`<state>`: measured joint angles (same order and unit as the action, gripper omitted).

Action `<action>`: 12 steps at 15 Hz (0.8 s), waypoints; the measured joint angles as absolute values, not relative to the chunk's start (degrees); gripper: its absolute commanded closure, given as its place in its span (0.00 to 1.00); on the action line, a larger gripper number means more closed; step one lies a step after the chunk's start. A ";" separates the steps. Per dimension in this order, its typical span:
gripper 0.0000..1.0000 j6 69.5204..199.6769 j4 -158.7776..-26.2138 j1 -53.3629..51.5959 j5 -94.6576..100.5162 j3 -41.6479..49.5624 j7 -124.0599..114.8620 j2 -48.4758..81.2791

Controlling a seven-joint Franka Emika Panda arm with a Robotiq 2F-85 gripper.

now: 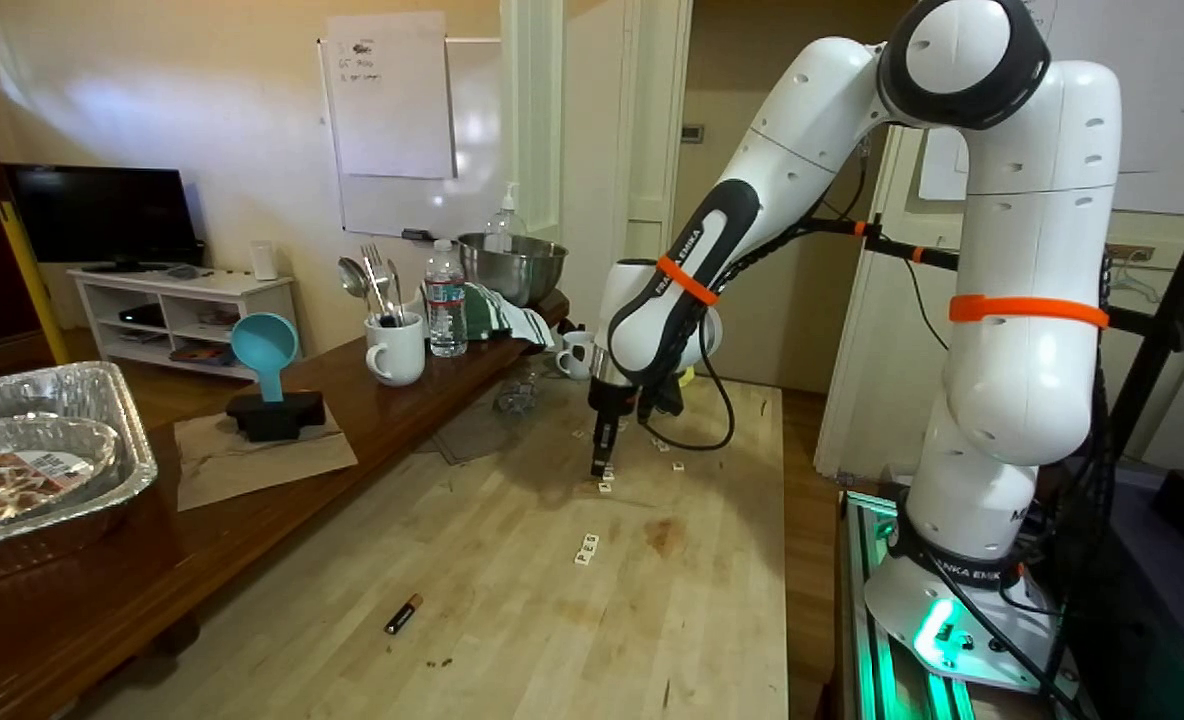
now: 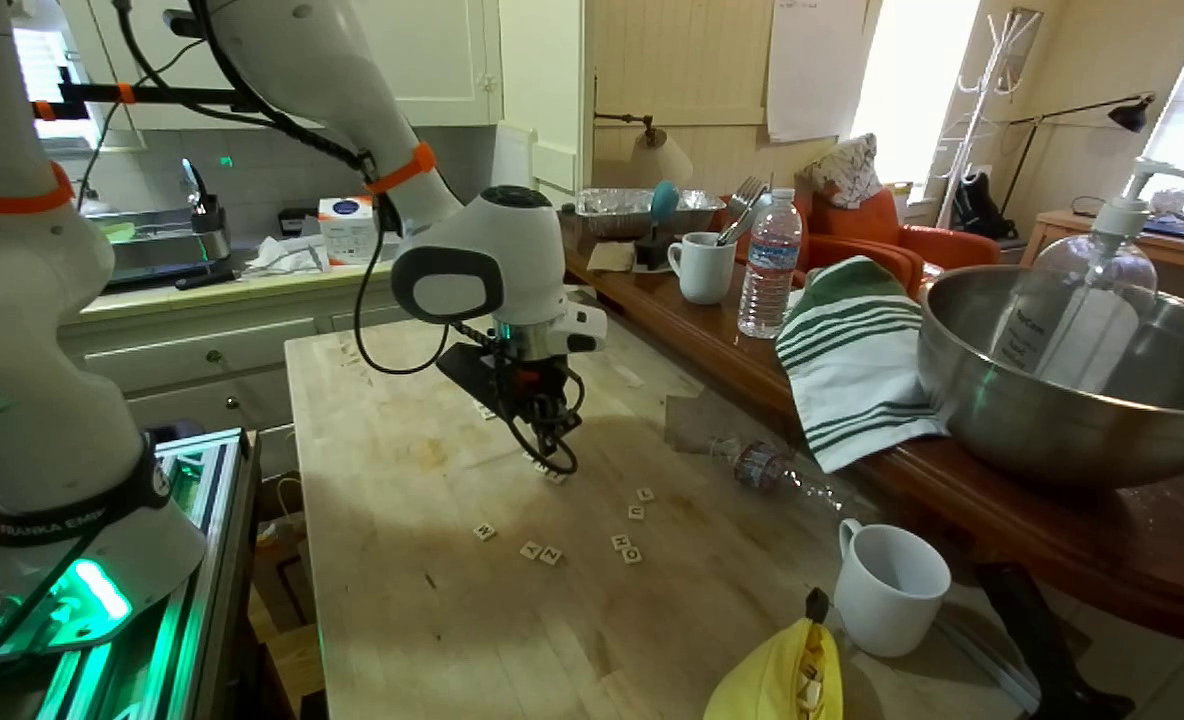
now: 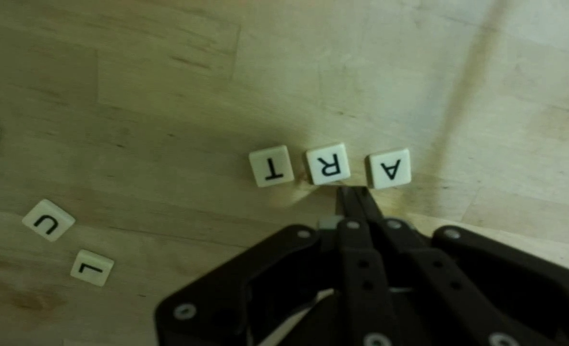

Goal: Move three letter blocks to the far left, then move three more to the left.

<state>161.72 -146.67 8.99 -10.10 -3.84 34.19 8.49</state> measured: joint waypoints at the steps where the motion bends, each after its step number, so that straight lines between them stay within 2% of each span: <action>1: 1.00 161.71 -146.77 8.99 -10.13 -3.84 34.46 8.49; 12: 1.00 161.48 -147.48 8.98 -15.21 -5.82 39.70 8.42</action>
<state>161.48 -147.48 8.98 -15.21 -5.82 39.70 8.42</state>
